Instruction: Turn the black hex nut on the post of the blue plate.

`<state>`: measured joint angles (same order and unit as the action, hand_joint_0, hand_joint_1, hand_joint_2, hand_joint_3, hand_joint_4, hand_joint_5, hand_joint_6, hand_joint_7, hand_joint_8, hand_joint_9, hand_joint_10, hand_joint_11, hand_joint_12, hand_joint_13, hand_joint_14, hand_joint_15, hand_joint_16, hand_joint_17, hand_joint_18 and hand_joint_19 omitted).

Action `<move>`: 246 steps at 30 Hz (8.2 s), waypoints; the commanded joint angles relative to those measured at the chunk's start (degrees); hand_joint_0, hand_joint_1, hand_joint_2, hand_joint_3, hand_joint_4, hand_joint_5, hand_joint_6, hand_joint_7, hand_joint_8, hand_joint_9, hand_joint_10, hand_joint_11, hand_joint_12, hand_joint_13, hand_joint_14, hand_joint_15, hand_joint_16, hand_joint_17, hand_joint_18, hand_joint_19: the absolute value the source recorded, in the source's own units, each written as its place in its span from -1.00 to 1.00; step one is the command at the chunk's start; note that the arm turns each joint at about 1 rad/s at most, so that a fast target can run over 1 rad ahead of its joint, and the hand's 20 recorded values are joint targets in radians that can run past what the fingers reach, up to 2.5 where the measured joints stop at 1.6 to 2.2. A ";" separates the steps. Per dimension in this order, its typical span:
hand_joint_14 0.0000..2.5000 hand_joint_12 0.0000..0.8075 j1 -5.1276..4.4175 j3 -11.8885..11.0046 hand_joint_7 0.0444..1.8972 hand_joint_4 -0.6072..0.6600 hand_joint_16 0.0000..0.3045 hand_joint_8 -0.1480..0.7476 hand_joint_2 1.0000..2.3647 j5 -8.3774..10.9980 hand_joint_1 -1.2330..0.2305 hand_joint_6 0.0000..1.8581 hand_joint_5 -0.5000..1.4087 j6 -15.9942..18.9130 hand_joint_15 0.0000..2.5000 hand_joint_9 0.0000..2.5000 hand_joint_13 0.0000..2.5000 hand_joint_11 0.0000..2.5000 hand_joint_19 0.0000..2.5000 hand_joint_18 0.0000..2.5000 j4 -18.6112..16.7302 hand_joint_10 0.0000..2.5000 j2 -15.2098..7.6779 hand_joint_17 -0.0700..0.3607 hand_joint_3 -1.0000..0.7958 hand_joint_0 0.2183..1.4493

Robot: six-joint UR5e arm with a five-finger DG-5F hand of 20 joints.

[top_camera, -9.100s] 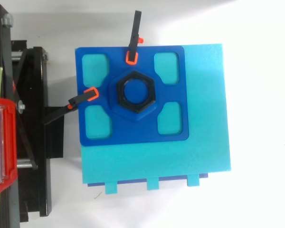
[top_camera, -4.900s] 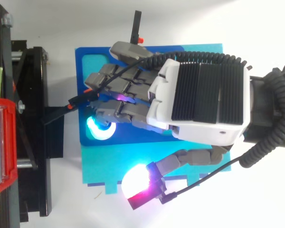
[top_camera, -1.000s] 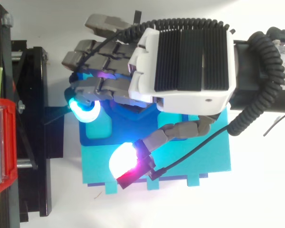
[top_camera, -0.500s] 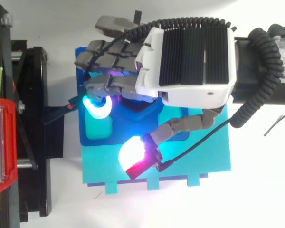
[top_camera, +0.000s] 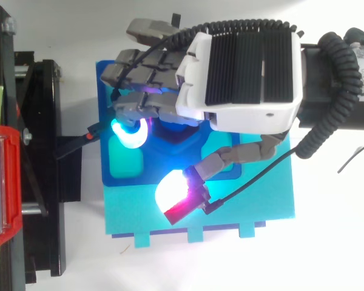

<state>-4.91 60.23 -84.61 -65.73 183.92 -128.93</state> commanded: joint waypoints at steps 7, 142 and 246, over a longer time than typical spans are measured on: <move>-1.00 -0.05 2.01 -0.03 0.12 0.32 -0.59 -0.10 -1.00 -3.55 0.04 -0.46 -0.66 0.16 -1.00 -0.77 -0.80 -1.00 -0.92 -0.90 0.21 -1.00 0.00 -0.02 -0.44 -0.61; -1.00 -0.02 3.76 0.15 -0.01 0.32 -0.56 -0.08 -1.00 -6.80 0.06 -0.46 -0.68 1.04 -1.00 -0.78 -0.84 -1.00 -0.91 -0.92 -7.52 -1.00 0.00 0.03 -0.44 -0.65; -1.00 -0.04 9.39 1.82 0.09 0.30 -0.59 -0.09 -1.00 -18.22 0.06 -0.46 -0.67 -2.30 -0.99 -0.77 -0.82 -1.00 -0.90 -0.92 -9.28 -1.00 0.00 -0.02 -0.44 -0.62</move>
<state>4.62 62.47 -102.92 -68.09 174.68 -128.94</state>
